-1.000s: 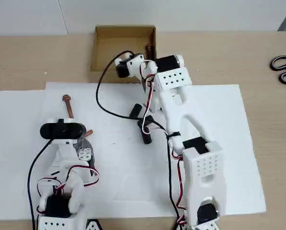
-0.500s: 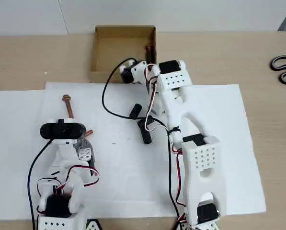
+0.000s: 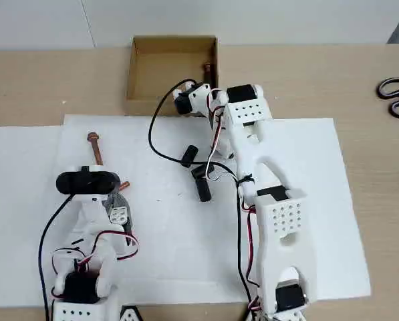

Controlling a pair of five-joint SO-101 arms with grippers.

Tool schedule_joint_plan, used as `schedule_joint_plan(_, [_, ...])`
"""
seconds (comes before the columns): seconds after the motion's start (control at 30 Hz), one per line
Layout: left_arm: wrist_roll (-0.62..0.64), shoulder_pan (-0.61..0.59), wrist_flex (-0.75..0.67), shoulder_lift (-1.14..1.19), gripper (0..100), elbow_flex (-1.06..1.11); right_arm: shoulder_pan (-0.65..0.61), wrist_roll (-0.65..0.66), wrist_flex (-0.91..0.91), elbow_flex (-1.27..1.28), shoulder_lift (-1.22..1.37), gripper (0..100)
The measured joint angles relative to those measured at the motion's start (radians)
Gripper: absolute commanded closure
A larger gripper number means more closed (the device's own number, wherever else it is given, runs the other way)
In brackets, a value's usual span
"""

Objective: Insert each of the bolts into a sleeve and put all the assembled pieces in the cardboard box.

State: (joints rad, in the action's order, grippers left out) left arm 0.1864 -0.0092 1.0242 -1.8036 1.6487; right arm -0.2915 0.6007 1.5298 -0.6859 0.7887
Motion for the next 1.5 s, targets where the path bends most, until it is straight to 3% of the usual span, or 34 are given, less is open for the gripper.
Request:
schedule_joint_plan(0.23, [0.000,0.000,0.000,0.000,99,0.000,-0.006,-0.020,0.061,0.017,-0.058,98.9])
schedule_joint_plan(0.53, [0.000,-0.006,0.000,0.000,99,0.000,-0.008,-0.239,0.147,0.110,-0.376,99.5])
schedule_joint_plan(0.77, [-0.014,0.000,0.000,0.002,99,-0.063,0.035,-0.493,0.150,0.443,-0.720,99.5])
schedule_joint_plan(1.03, [-0.140,-0.018,0.000,0.009,99,-0.207,0.164,-0.534,0.144,0.902,-1.083,99.5])
schedule_joint_plan(1.23, [-0.135,-0.072,0.021,0.259,99,-0.381,0.276,-0.534,0.137,1.125,-1.284,99.5])
schedule_joint_plan(1.5, [-0.107,-0.152,0.025,0.829,99,-0.738,0.416,-0.534,0.110,1.252,-1.462,99.5])
